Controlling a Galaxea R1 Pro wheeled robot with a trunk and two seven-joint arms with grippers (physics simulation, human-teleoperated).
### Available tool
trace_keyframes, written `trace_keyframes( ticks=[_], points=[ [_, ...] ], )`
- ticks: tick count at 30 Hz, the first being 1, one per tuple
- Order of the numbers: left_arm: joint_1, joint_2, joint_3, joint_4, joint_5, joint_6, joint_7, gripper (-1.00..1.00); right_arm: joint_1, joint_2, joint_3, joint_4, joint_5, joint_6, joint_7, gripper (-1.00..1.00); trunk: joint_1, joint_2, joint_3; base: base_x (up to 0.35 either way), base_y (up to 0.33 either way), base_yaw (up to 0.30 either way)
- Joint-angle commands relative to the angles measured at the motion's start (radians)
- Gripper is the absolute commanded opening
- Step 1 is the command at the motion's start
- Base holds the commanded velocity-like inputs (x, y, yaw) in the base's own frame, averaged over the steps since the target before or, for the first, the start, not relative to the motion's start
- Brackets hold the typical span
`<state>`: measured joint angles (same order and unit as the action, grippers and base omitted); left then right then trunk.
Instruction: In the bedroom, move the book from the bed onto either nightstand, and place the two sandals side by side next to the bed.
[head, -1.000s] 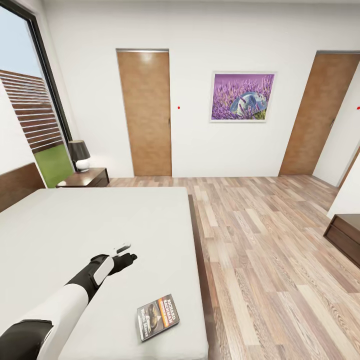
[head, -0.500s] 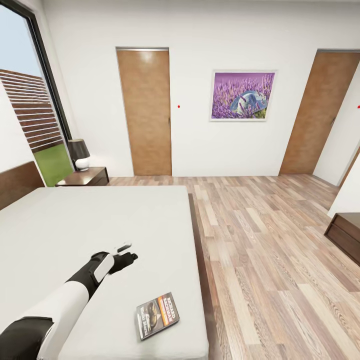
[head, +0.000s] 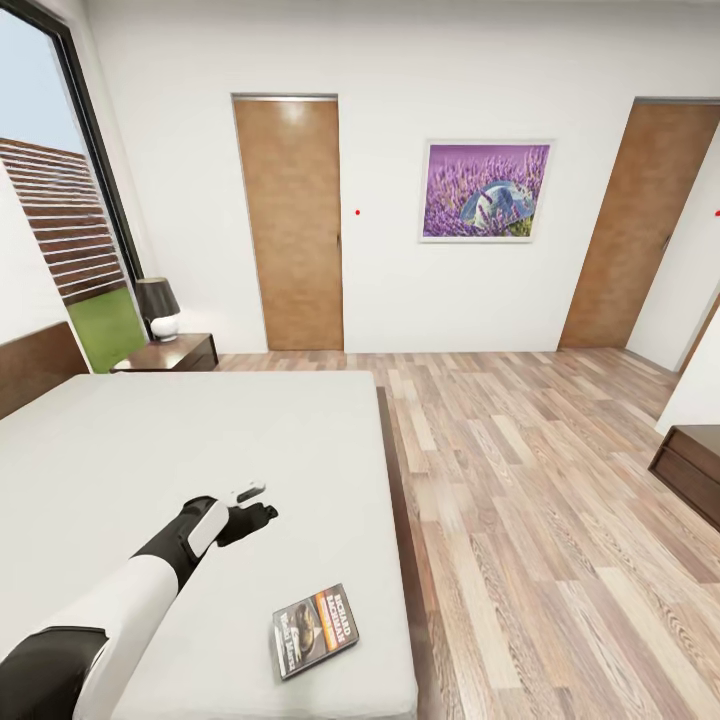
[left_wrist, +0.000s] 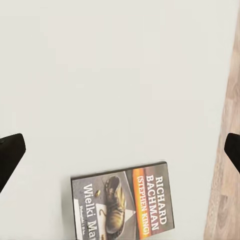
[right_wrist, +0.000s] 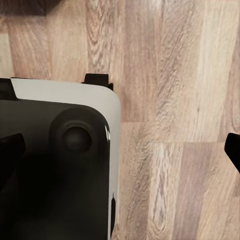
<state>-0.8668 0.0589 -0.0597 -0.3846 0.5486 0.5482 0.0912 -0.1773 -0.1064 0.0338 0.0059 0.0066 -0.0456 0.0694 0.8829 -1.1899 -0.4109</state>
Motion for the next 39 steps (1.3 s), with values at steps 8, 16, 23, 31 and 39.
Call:
trace_keyframes(
  ticks=[8, 16, 23, 31, 39],
  points=[
    [-0.001, 0.003, -0.006, -0.059, 0.012, 0.093, 0.009, 1.00, -0.001, 0.000, 0.003, 0.001, 0.001, -0.003, 0.003, 1.00, 0.019, -0.036, -0.017, 0.000, 0.000, 0.000],
    [0.000, 0.007, -0.004, -0.121, 0.011, 0.128, 0.011, 1.00, -0.001, 0.000, 0.003, 0.002, 0.001, -0.003, 0.003, 1.00, 0.019, -0.036, -0.017, 0.000, 0.000, 0.000],
    [0.000, 0.009, -0.003, -0.131, 0.008, 0.135, 0.014, 1.00, -0.001, 0.001, 0.003, 0.002, 0.001, -0.003, 0.003, 1.00, 0.046, -0.085, -0.039, 0.000, 0.000, 0.000],
    [-0.001, 0.010, -0.003, -0.134, 0.006, 0.139, 0.023, 1.00, -0.001, 0.001, 0.003, 0.002, 0.001, -0.003, 0.003, 1.00, 0.061, -0.113, -0.051, 0.000, 0.000, 0.000],
    [-0.001, 0.013, -0.004, -0.134, 0.004, 0.139, 0.028, 1.00, -0.001, 0.001, 0.004, 0.002, 0.001, -0.003, 0.003, 1.00, 0.061, -0.113, -0.051, 0.000, 0.000, 0.000]
  ],
)
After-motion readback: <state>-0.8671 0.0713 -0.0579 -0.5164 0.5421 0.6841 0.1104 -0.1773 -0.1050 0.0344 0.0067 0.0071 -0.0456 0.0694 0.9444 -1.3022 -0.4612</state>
